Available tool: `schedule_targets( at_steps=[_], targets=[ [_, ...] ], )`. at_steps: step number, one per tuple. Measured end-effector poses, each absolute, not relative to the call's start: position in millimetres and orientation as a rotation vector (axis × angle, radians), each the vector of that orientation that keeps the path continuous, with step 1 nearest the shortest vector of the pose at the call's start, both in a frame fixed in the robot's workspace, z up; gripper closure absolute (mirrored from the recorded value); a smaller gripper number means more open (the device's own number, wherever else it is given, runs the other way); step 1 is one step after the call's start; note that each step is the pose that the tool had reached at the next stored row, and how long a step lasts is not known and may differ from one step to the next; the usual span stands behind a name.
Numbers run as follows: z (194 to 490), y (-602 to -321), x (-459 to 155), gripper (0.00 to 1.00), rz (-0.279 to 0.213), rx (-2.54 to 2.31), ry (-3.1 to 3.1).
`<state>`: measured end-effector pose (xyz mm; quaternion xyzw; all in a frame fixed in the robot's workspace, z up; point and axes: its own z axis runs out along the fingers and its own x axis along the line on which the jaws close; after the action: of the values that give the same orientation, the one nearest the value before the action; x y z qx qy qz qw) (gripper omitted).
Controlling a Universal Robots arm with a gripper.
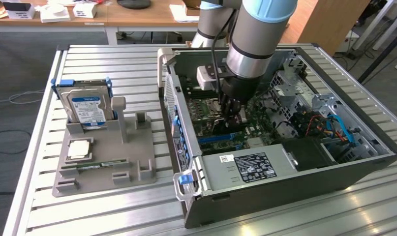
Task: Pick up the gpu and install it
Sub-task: 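Insert the gpu into the slot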
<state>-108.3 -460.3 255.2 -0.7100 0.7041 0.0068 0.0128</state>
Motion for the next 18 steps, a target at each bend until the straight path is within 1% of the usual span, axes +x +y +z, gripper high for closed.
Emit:
schedule_targets(
  at_steps=[18],
  targets=[
    [252.4,-460.7,-109.1,0.73,0.021,-2.197,2.21]
  ],
)
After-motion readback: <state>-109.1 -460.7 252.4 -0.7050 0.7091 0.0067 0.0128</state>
